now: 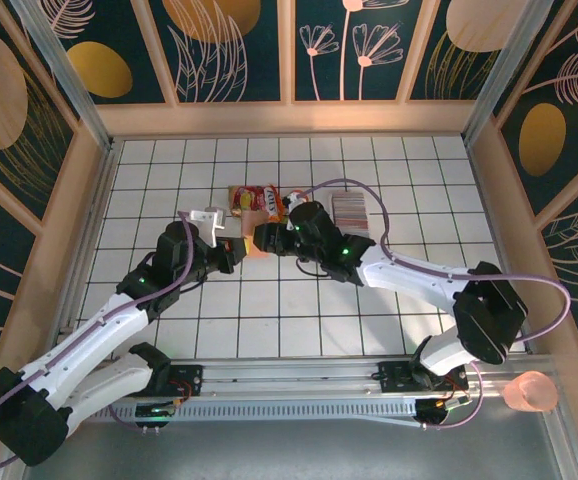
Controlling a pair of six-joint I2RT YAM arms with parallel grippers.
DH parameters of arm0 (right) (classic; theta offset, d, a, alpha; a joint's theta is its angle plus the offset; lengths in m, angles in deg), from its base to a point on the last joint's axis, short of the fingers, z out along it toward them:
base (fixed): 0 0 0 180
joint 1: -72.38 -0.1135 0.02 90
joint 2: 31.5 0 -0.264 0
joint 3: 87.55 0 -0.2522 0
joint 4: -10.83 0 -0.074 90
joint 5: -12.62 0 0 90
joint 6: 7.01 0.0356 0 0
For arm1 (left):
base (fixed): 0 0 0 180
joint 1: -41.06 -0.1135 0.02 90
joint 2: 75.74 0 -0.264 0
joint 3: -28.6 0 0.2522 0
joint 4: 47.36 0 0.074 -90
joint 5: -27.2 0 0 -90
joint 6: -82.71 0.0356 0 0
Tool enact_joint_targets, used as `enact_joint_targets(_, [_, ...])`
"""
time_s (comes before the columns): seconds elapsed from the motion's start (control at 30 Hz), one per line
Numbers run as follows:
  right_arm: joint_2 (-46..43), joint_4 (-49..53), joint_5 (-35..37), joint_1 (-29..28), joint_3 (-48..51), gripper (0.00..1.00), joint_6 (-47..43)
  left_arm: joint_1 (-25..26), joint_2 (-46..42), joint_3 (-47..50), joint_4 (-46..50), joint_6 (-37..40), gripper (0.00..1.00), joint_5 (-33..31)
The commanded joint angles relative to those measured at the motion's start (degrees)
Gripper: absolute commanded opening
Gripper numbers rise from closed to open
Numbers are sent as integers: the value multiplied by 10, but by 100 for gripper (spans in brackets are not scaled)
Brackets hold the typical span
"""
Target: Put the credit cards into the card holder
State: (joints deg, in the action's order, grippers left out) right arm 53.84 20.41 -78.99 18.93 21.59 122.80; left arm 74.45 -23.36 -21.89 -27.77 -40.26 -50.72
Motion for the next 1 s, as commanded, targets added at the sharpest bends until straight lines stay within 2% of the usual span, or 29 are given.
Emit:
enact_joint_targets(0.0, [17,45,46,-9,-19,53,4,1,-13,2,-29,10,0,0])
enact_joint_targets(0.1, [22,83,90,-13,-24,49,3,1,-14,2,-23,12,0,-20])
enact_joint_targets(0.27, [28,119,142,-13,-21,38,6,1,-7,1,-22,12,0,-27])
enact_joint_targets(0.37, [30,140,180,-13,-23,34,10,1,-4,0,-20,12,0,-31])
enact_joint_targets(0.53, [17,155,219,-12,-14,34,20,2,-2,1,-17,12,0,-46])
enact_joint_targets(0.6, [4,132,210,-12,1,36,22,1,3,1,-16,12,0,-45])
enact_joint_targets(0.77, [-55,5,121,-11,64,44,2,1,14,1,-16,8,0,-27])
enact_joint_targets(0.83, [-76,-39,81,-9,83,44,-4,2,13,3,-18,6,0,-19])
enact_joint_targets(0.97, [-123,-92,51,-9,110,46,-10,2,11,1,-15,4,0,-13])
